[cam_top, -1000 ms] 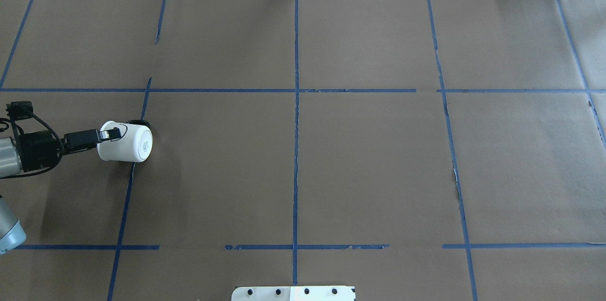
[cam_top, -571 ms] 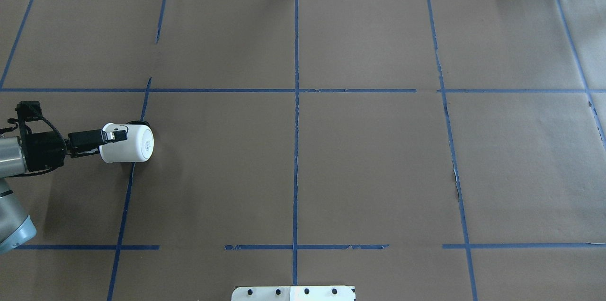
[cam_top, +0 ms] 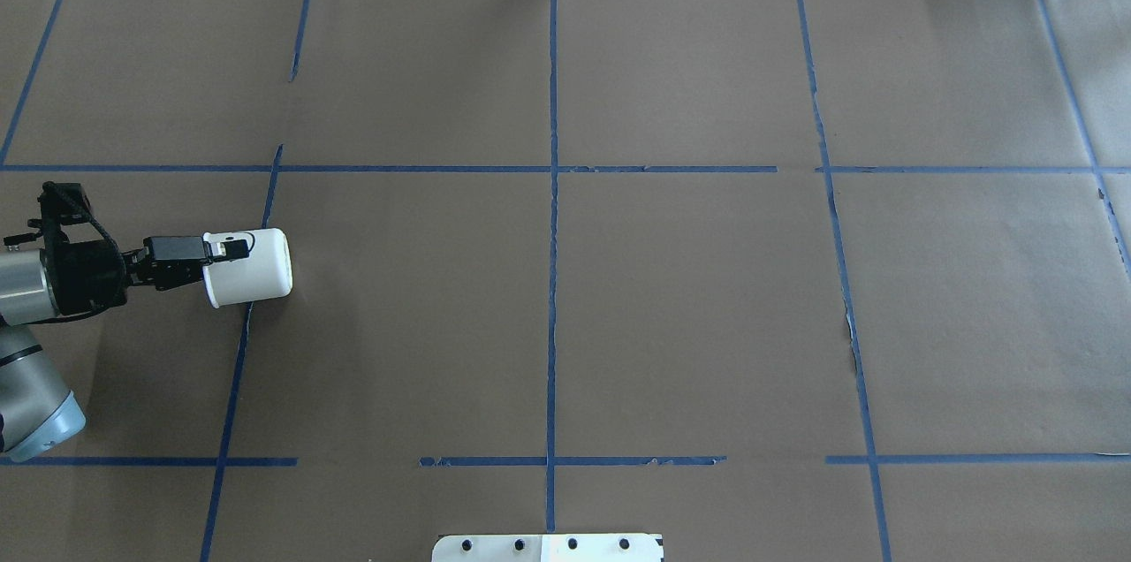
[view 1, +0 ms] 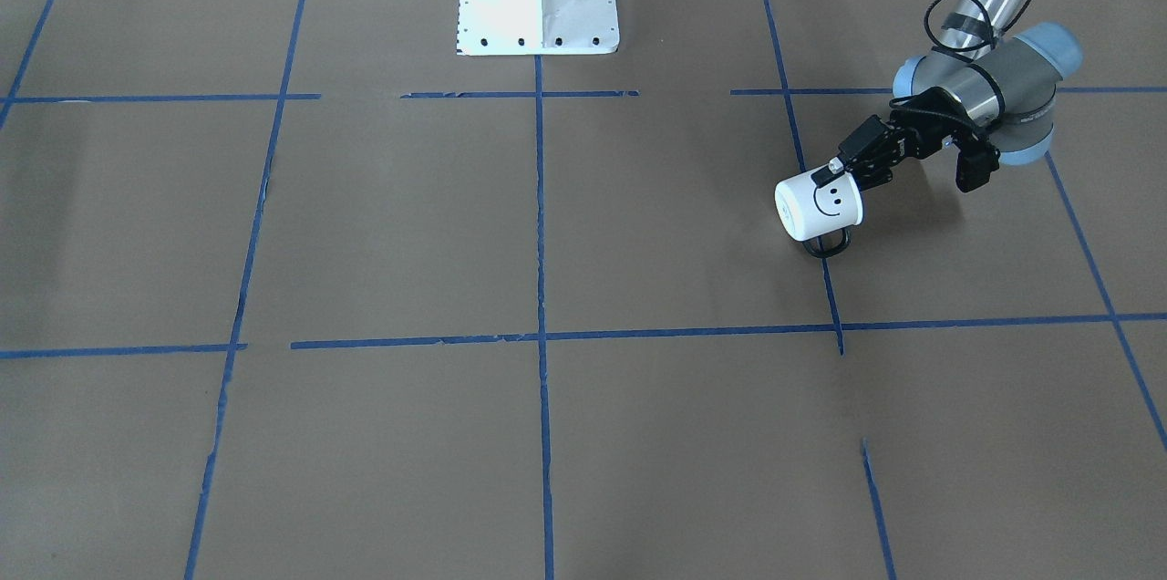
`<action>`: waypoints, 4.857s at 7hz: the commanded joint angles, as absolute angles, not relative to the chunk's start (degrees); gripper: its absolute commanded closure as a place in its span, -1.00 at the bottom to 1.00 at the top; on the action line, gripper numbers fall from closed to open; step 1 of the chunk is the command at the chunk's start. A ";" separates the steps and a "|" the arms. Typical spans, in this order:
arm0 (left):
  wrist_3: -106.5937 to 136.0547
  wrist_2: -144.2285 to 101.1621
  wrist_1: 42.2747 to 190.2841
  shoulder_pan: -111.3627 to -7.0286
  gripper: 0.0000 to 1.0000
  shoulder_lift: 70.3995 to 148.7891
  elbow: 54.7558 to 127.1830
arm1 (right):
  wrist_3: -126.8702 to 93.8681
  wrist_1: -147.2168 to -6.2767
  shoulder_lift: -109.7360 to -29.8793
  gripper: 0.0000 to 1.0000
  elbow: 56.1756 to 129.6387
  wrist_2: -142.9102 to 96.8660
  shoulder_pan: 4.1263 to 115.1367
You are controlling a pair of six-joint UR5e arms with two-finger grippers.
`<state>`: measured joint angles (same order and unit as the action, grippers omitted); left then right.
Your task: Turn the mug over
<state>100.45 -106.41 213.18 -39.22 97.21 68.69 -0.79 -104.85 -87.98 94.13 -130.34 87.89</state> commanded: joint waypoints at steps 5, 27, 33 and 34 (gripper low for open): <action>108.46 -106.52 200.83 -43.24 1.00 105.20 76.50 | -0.79 -104.85 -87.98 -1.00 94.13 -130.34 87.89; 58.67 -111.48 83.32 -45.90 -1.00 121.09 110.45 | -0.79 -104.85 -87.98 -1.00 94.13 -130.34 87.89; -8.99 -130.78 87.07 -88.65 -1.00 94.06 96.02 | -0.79 -104.85 -87.89 -1.00 94.13 -130.34 87.89; -9.66 -130.78 88.23 -89.12 -1.00 92.39 94.24 | -0.79 -104.85 -87.98 -1.00 94.13 -130.34 87.89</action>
<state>-6.08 -130.28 86.40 -86.67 94.94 97.42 -0.79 -104.85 -87.95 94.13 -130.34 87.89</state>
